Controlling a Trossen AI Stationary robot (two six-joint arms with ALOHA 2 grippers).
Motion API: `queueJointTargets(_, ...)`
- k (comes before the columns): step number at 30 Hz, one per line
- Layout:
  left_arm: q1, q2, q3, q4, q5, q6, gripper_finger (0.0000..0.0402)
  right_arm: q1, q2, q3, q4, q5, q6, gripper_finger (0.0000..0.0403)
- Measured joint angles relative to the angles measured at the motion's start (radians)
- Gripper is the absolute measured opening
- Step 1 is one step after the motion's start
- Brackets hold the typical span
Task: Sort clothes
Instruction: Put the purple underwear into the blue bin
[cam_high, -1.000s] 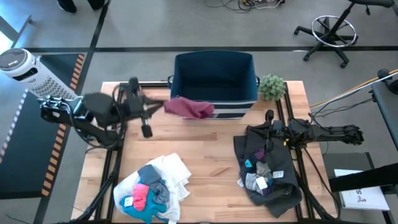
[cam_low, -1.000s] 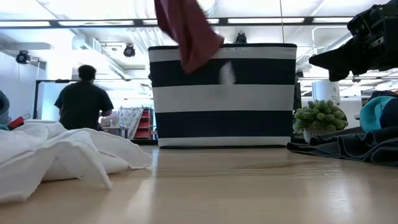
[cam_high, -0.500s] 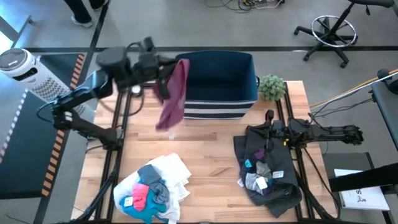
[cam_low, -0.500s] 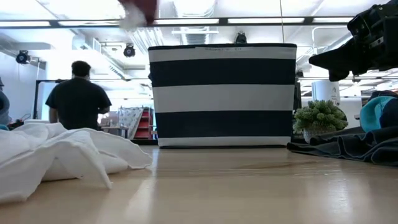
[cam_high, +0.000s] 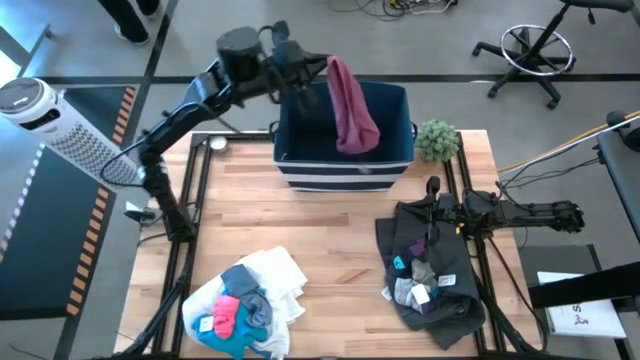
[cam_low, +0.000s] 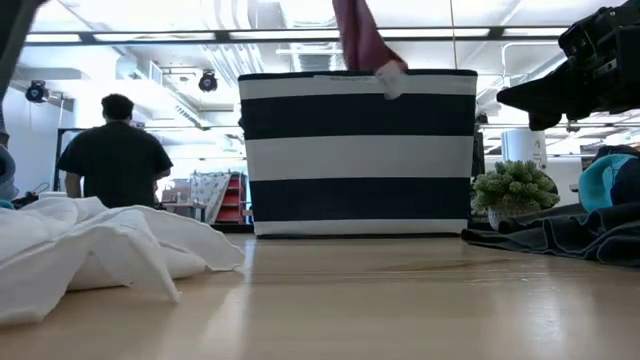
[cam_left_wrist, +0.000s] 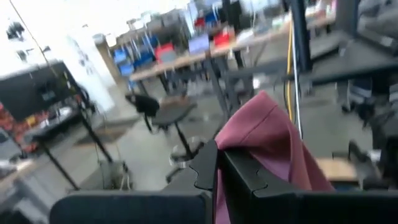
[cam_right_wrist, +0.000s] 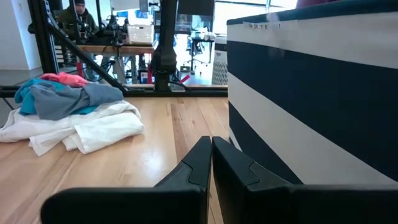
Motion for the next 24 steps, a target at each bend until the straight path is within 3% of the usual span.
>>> queueJointTargets(9, 0.058, 0.132, 0.063, -0.206, 0.0, 0.056, 0.0, 0.0, 0.0, 0.0, 0.0, 0.0, 0.0, 0.0)
queueJointTargets(24, 0.101, 0.293, 0.053, -0.357, -0.002, 0.056, 0.0, 0.0, 0.0, 0.0, 0.0, 0.0, 0.0, 0.0)
